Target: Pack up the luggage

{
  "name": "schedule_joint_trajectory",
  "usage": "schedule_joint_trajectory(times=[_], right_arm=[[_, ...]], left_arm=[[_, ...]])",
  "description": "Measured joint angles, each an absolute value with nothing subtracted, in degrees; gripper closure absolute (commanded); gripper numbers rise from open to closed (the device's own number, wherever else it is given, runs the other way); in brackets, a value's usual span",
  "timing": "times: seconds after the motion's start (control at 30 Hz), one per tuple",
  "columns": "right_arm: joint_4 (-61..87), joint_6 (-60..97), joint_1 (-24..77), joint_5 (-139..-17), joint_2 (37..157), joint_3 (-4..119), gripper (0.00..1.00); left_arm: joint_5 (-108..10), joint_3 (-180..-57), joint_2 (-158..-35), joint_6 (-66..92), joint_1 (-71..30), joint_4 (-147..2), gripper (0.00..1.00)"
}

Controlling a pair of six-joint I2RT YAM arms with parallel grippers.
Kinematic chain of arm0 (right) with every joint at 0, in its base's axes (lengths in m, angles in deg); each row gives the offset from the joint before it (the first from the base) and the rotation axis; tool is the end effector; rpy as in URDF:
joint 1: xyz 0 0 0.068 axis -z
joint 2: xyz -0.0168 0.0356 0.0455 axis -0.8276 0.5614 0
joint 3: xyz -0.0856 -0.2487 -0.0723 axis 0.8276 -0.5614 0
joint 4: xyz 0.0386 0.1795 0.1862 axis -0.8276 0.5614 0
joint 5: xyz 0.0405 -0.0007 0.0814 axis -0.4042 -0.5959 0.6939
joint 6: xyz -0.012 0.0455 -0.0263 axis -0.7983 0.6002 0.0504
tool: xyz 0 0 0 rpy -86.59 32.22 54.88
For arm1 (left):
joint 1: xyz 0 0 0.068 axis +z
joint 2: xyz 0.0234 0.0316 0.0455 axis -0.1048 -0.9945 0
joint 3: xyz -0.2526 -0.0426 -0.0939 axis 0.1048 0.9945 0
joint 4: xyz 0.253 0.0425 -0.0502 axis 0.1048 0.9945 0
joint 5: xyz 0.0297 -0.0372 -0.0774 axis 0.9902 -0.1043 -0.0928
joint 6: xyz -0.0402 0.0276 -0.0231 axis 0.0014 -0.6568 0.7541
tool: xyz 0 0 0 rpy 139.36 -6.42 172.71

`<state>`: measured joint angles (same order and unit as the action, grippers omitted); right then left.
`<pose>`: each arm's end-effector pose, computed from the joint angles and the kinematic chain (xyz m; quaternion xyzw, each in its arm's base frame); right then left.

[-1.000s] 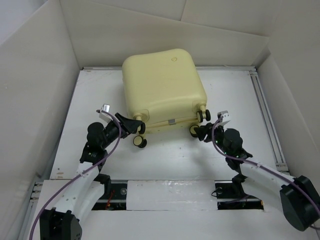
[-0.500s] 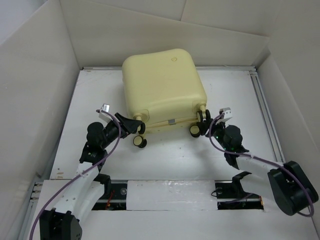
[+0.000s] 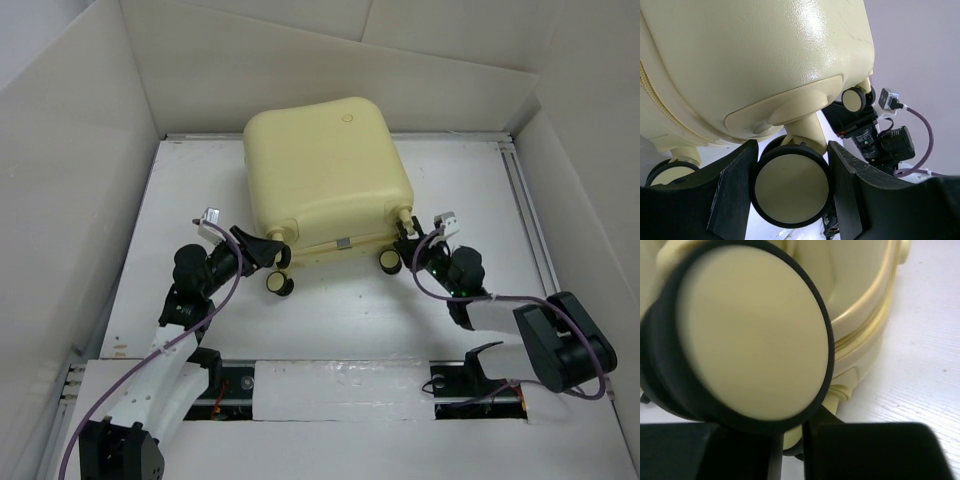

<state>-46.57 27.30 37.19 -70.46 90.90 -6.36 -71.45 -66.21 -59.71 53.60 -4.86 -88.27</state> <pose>0.2081 0.0803 0.1674 -0.1113 0.7256 0.2925 0.6128 0.1637 -0.0500 0.2562 -0.0659 0.7070 -0.5140 0.4813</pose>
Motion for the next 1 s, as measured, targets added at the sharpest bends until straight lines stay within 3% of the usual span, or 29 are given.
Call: schedule_joint_trajectory(times=[0.07,0.33,0.77,1.0], right_arm=[[-47.6,27.1,37.8,-70.8,91.4,-6.4,0.99],[-52.5,31.2,34.3,-74.6,92.0,-8.8,1.00],[-41.7,34.0,-1.6,-116.6,87.8,-4.2,1.00],[-35.0,34.0,-13.6,-121.0,105.4,16.3,1.00]], left_arm=[[-71.5,-66.2,-59.7,53.5,-4.8,-88.3,1.00],[-72.1,-66.2,-59.8,53.4,-4.8,-88.5,1.00],[-77.7,-66.2,-63.9,56.9,-4.5,-94.8,1.00],[-79.9,-66.1,-66.2,58.7,-4.9,-98.1,1.00]])
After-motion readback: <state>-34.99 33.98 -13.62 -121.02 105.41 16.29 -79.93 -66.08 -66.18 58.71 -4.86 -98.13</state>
